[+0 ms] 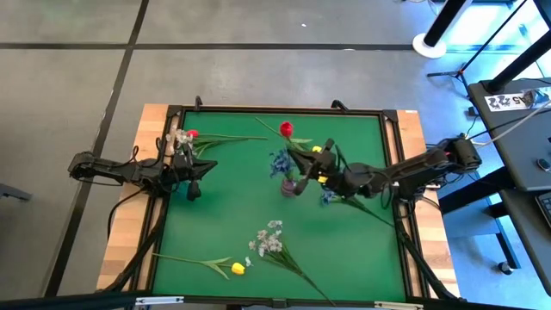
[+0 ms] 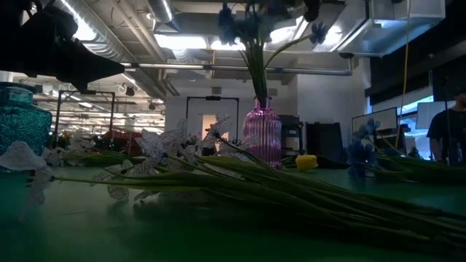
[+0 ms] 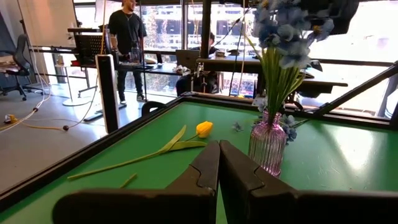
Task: Sort flowers into vase by color
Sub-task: Put the right red flower into the purple vase, then put the red flower into the purple vase
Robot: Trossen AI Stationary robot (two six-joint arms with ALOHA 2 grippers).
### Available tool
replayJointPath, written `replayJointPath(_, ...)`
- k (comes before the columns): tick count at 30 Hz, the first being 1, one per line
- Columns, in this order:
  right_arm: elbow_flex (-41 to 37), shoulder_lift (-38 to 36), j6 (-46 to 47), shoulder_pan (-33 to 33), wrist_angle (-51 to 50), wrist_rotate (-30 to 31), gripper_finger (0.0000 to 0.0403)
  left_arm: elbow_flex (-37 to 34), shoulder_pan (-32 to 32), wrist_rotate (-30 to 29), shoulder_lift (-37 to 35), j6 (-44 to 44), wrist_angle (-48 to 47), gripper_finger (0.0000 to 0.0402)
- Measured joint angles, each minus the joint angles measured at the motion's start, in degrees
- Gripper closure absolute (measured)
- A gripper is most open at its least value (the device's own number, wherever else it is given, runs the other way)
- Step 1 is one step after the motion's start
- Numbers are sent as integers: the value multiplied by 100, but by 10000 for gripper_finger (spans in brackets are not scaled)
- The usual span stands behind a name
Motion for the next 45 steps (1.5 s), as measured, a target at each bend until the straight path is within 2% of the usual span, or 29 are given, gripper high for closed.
replayJointPath(10, -2, 82, -110, 4, -69, 18, 399, 1, 0, 1, 0, 1, 0, 398)
replayJointPath(16, -2, 78, 7, 8, -999, -200, 380, -1, 2, 1, 2, 1, 0, 398)
replayJointPath(19, -2, 78, 43, 7, -1538, -368, 350, 1, 1, 0, 1, 0, 0, 398)
replayJointPath(24, -2, -120, 35, 9, -2235, -566, 277, 1, 0, -1, 0, 1, 0, 398)
replayJointPath(31, -2, -1047, -109, 9, -3718, -778, 178, 0, 1, -1, 0, -22, 26, 398)
replayJointPath(35, -2, -1577, -387, 9, -4114, -1116, 134, -1, 2, 136, 0, -672, 267, 398)
replayJointPath(38, -2, -1866, -708, 9, -4293, -1357, 112, -1, 2, 530, 0, -1436, 509, 398)
replayJointPath(40, -2, -2028, -854, 9, -4428, -1427, 104, -3, 0, 758, 2, -1381, 774, 398)
replayJointPath(45, -2, -2471, -905, 11, -5080, -1428, 100, 0, 1, 758, 2, -1348, 1083, 398)
